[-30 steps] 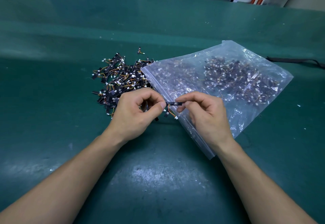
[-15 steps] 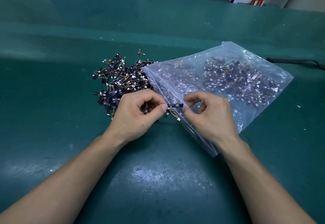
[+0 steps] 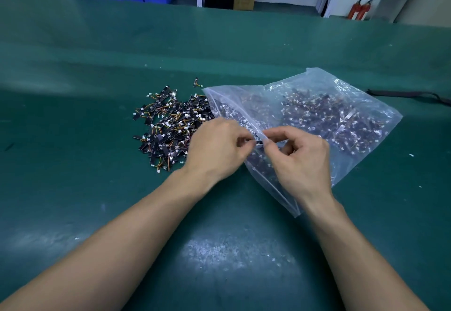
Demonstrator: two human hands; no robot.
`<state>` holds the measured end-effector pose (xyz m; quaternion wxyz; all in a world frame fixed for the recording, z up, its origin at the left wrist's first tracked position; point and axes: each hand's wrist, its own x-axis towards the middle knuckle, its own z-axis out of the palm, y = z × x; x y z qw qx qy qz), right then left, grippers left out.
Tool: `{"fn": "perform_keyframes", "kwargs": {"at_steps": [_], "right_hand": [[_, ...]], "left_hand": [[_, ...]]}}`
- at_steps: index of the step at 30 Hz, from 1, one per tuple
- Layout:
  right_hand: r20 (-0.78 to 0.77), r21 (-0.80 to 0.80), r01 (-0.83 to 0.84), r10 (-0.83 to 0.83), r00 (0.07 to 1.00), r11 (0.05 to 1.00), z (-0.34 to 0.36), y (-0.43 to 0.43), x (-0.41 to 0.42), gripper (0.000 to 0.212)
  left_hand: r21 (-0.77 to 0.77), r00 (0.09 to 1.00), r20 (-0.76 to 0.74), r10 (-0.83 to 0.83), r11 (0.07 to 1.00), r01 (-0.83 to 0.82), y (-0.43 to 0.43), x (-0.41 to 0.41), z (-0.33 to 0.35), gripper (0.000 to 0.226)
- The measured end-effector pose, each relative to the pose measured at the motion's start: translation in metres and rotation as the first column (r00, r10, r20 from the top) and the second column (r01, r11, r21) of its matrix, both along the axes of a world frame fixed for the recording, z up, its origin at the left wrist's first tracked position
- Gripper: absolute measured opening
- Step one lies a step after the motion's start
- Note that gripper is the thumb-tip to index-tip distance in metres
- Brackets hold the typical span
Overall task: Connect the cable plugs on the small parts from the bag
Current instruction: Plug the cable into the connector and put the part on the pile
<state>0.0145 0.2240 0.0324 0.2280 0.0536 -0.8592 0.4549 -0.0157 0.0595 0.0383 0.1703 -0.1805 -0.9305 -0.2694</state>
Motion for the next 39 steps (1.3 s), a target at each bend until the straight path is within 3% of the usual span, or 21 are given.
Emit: {"fn": "perform_keyframes", "kwargs": {"at_steps": [7,11,15,19,25,28,35,39], "right_hand": [[-0.024,-0.045,0.011,-0.012,1.0,0.999,0.002,0.003,-0.002,0.016],[-0.013,0.067,-0.011,0.012,1.0,0.998,0.0,-0.001,0.001,0.011],[0.173,0.218,-0.098,0.06,0.983,0.971,-0.008,-0.005,0.0,0.008],[0.146,0.202,-0.099,0.07,0.987,0.974,-0.012,-0.01,0.0,0.022],[0.119,0.174,-0.11,0.09,0.989,0.978,-0.015,-0.01,0.001,0.006],[0.115,0.172,-0.111,0.092,0.989,0.979,-0.015,-0.012,0.001,0.008],[0.105,0.165,-0.127,0.11,0.988,0.978,-0.014,-0.014,0.003,0.014],[0.1,0.156,-0.133,0.118,0.988,0.979,-0.015,-0.014,0.002,0.013]], "left_hand": [[-0.194,0.999,-0.012,-0.038,0.98,0.035,0.029,-0.008,-0.002,0.023],[-0.124,0.99,-0.076,-0.115,0.987,0.105,-0.013,0.002,-0.002,0.017],[-0.052,0.993,-0.113,0.038,0.998,-0.045,-0.059,0.006,-0.004,0.008],[-0.138,0.988,-0.037,0.15,0.979,-0.154,-0.084,0.005,-0.01,0.004],[-0.194,1.0,-0.007,0.021,0.981,-0.022,-0.075,0.008,-0.015,0.018],[-0.236,0.999,0.011,-0.036,0.971,0.038,-0.072,0.009,-0.015,0.025],[-0.258,0.999,0.008,-0.054,0.965,0.054,-0.063,0.012,-0.019,0.008],[-0.273,0.999,0.027,-0.044,0.961,0.05,-0.062,0.012,-0.02,0.021]]}}
